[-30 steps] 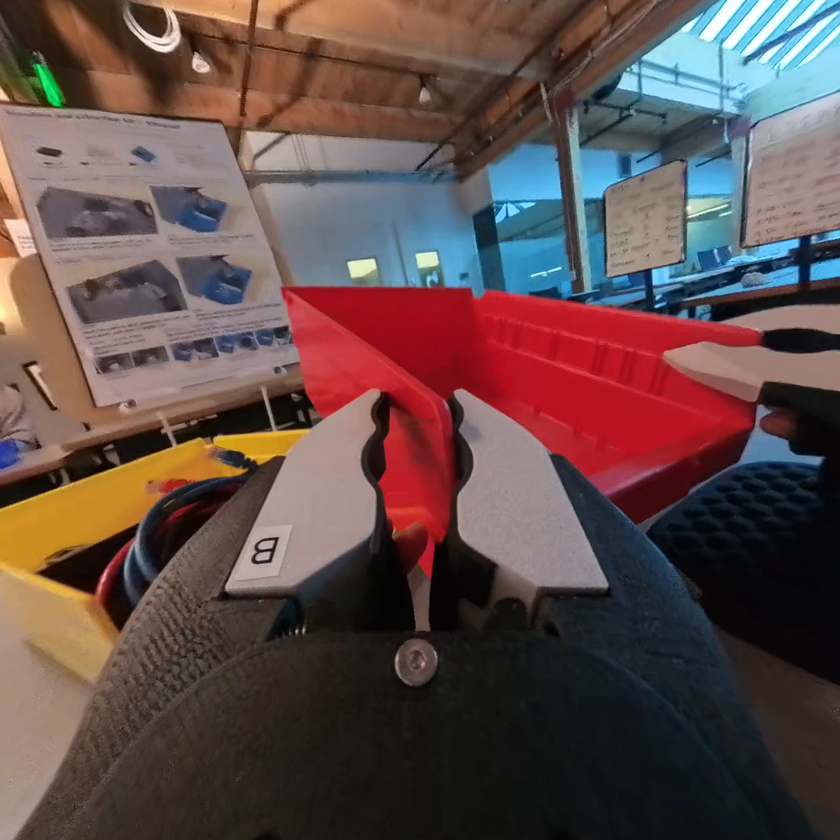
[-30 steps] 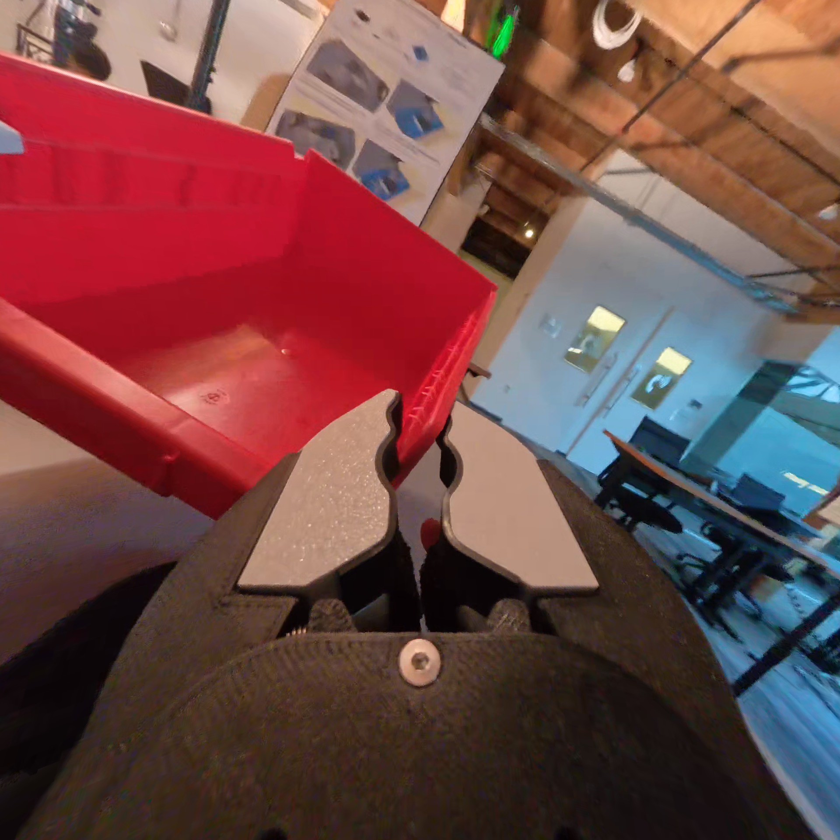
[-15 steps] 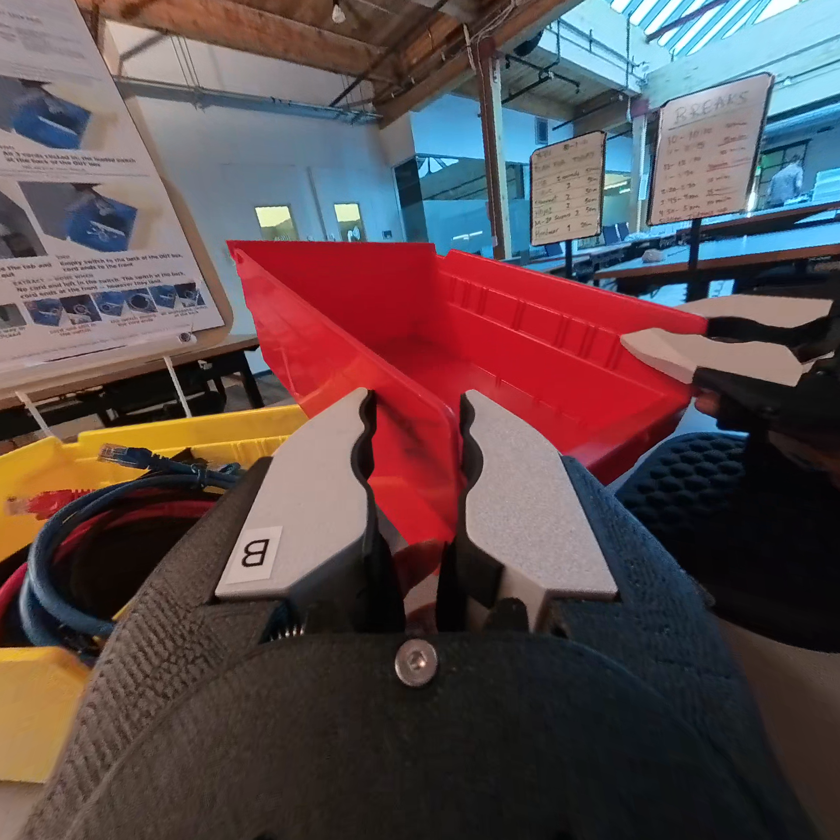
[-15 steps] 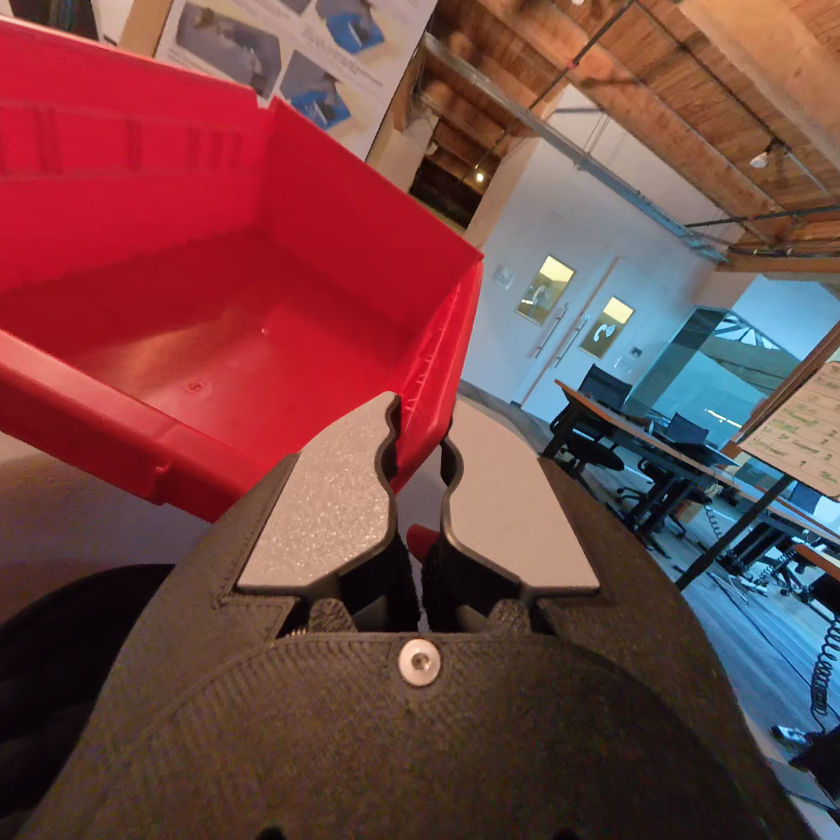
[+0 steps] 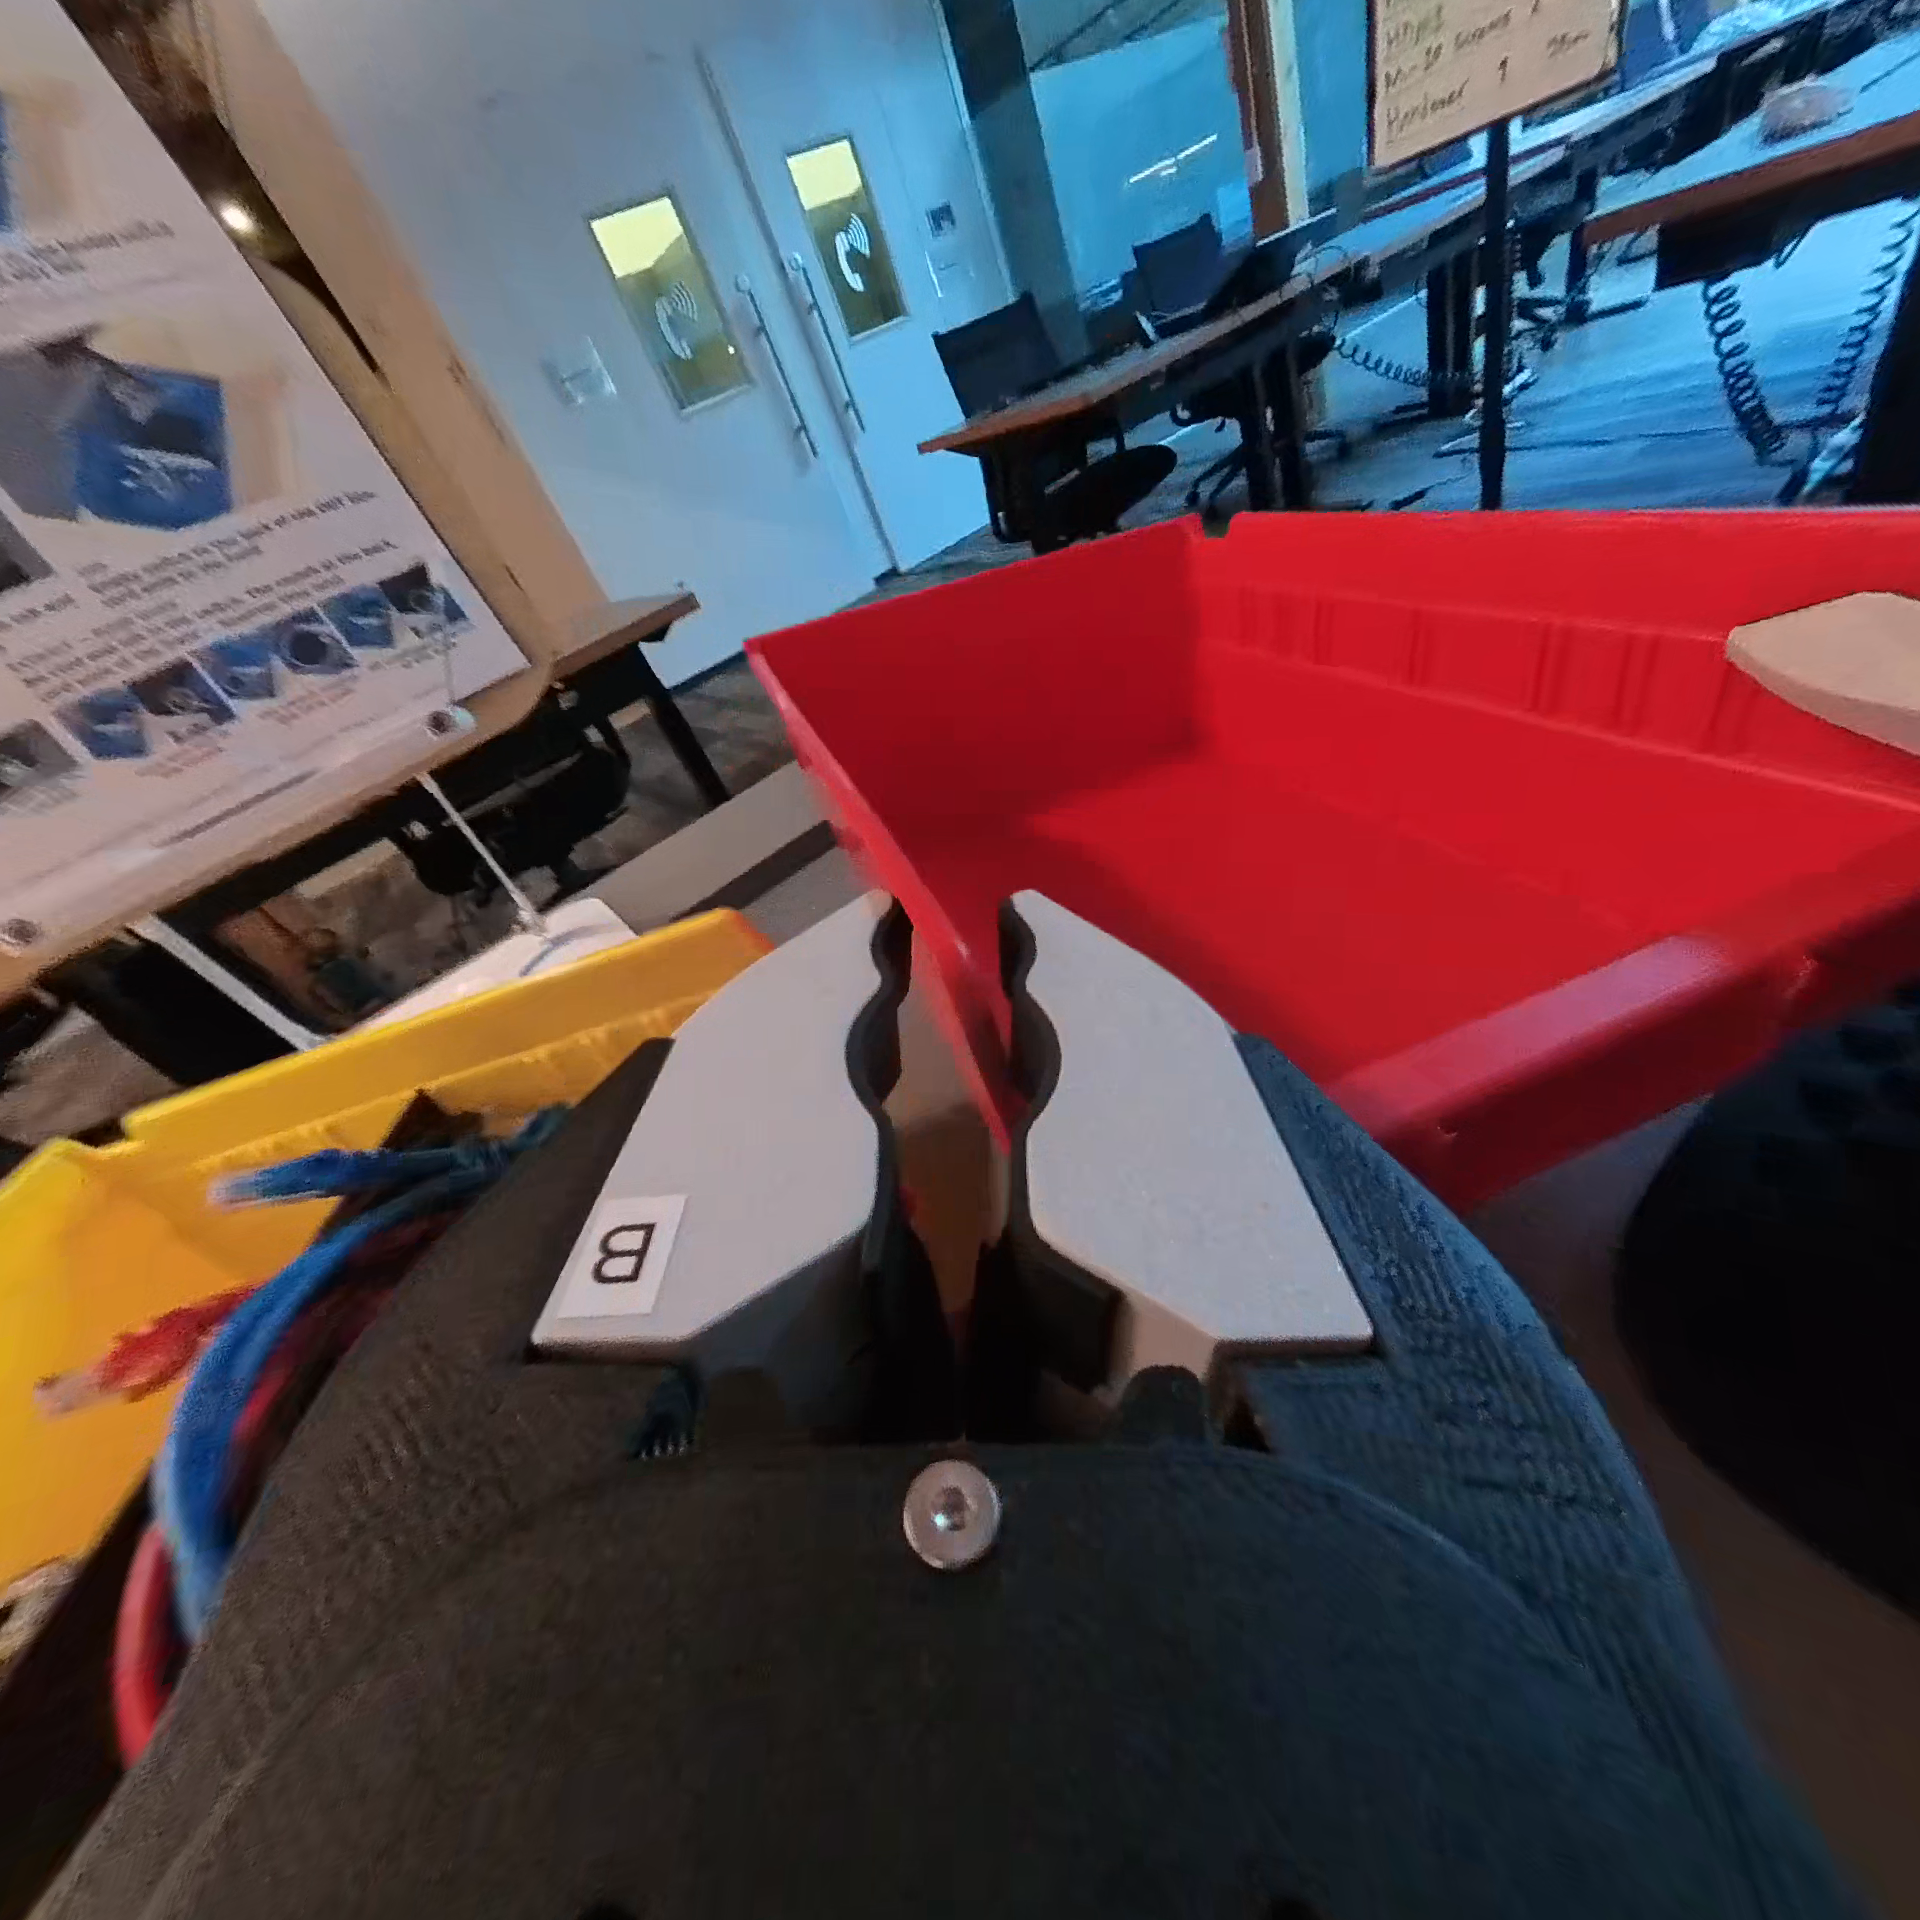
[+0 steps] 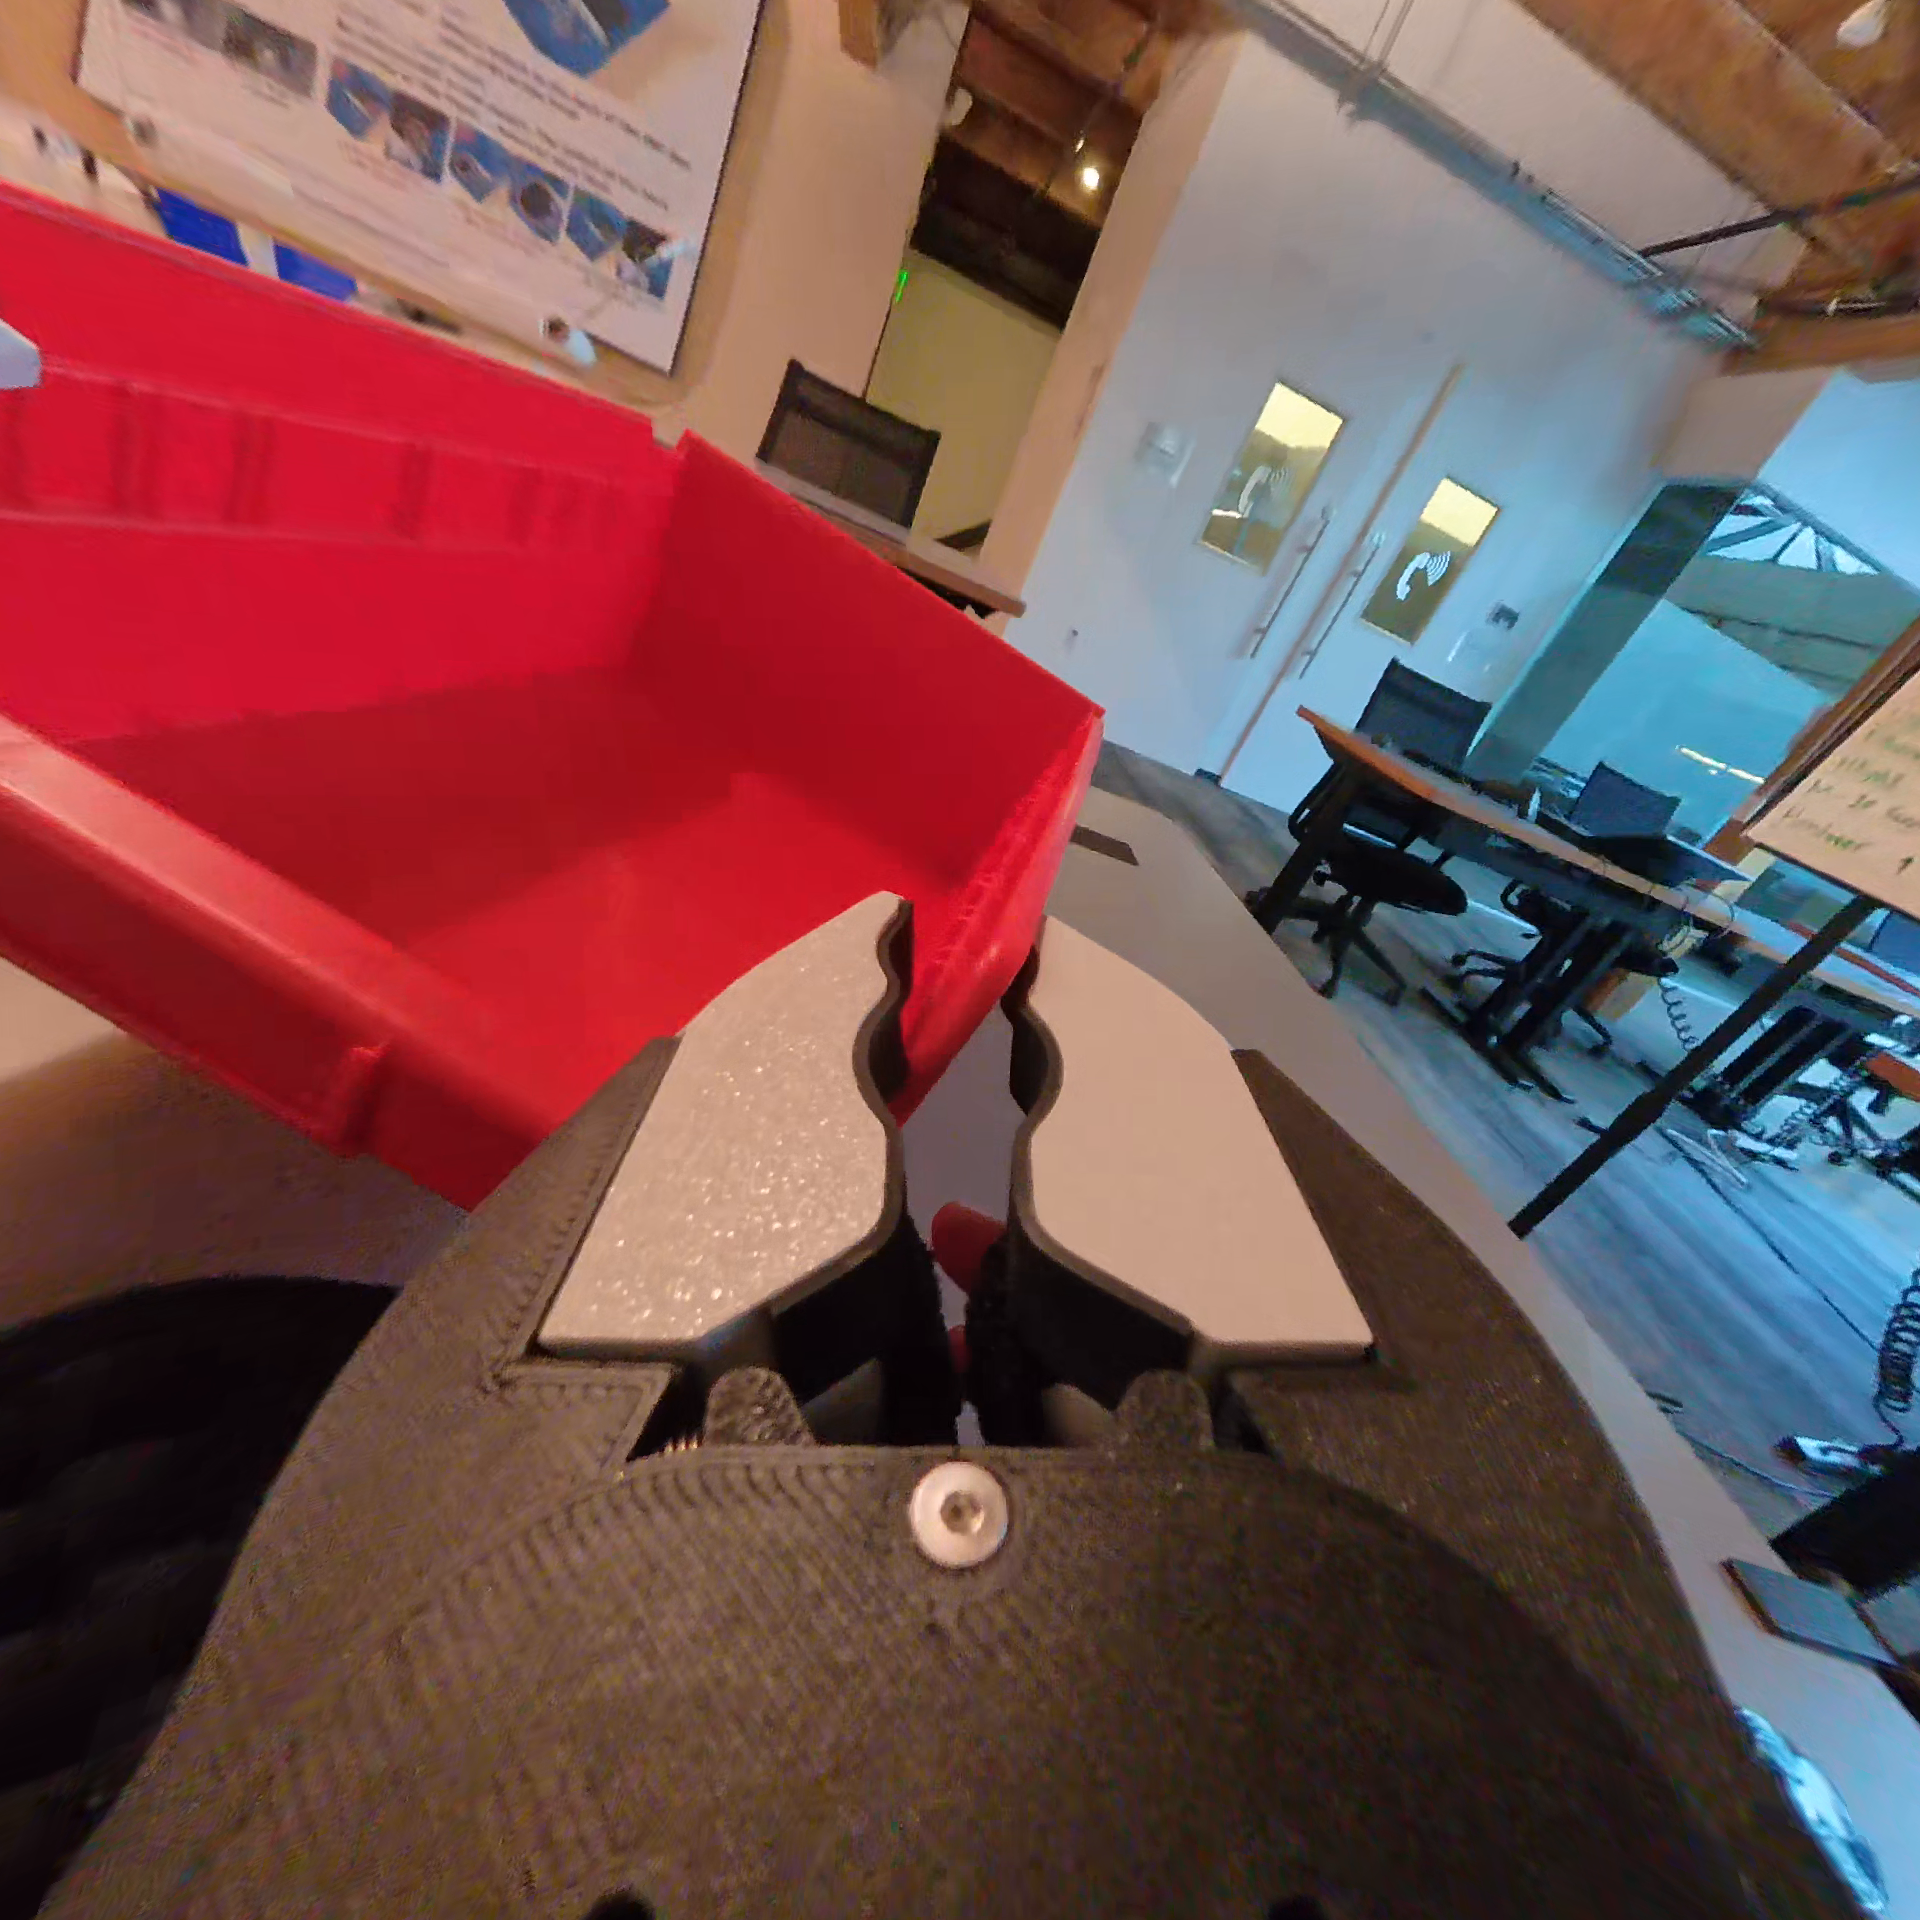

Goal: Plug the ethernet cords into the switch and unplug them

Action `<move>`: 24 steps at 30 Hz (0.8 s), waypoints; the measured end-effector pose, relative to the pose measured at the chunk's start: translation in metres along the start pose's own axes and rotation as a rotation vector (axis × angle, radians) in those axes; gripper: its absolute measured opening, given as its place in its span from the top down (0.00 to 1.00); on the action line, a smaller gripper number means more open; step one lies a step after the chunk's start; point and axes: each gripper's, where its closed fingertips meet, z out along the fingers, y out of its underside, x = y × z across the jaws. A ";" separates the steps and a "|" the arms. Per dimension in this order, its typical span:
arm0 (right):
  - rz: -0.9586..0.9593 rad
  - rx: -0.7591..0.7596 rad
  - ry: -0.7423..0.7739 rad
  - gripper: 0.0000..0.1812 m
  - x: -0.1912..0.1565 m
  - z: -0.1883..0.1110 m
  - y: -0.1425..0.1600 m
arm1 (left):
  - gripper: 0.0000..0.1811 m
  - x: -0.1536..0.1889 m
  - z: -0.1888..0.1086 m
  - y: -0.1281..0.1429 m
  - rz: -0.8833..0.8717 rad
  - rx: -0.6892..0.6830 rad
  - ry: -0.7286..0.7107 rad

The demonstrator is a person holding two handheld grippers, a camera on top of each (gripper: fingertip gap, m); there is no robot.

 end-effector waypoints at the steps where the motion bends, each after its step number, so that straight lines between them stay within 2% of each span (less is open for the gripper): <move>1: -0.022 -0.013 0.000 0.92 0.001 0.001 0.003 | 0.91 0.003 0.002 0.005 -0.024 -0.005 0.014; 6: -0.094 -0.079 -0.015 0.92 -0.004 0.008 0.014 | 0.85 0.011 0.003 0.033 -0.140 -0.086 0.100; 9: -0.147 -0.081 -0.001 0.92 -0.007 0.009 0.014 | 0.70 0.024 0.001 0.041 -0.143 -0.118 0.185; 11: -0.142 -0.061 -0.011 0.91 -0.008 0.008 0.011 | 0.61 0.029 -0.002 0.042 -0.125 -0.120 0.211; 12: -0.137 -0.051 -0.014 0.88 -0.008 0.008 0.010 | 0.56 0.028 -0.004 0.041 -0.108 -0.106 0.204; 13: -0.135 -0.025 0.007 0.79 -0.005 0.008 0.006 | 0.53 0.025 -0.006 0.037 -0.087 -0.071 0.191; 16: -0.126 0.093 0.046 0.84 0.002 0.004 -0.008 | 0.53 0.012 -0.015 0.033 -0.060 -0.013 0.142; 19: -0.131 0.313 0.050 0.73 0.002 -0.005 -0.032 | 0.56 -0.003 -0.024 0.057 -0.044 -0.143 0.096; 20: -0.120 0.368 0.032 0.72 -0.002 -0.010 -0.039 | 0.55 -0.009 -0.028 0.071 -0.017 -0.224 0.068; 21: -0.114 0.404 0.009 0.71 -0.007 -0.014 -0.045 | 0.48 -0.015 -0.034 0.082 0.005 -0.287 0.042; 22: -0.119 0.437 -0.017 0.71 -0.013 -0.017 -0.050 | 0.46 -0.023 -0.040 0.085 -0.022 -0.296 0.004; 24: -0.172 0.483 -0.101 0.71 -0.031 -0.023 -0.055 | 0.49 -0.049 -0.058 0.104 0.011 -0.423 -0.087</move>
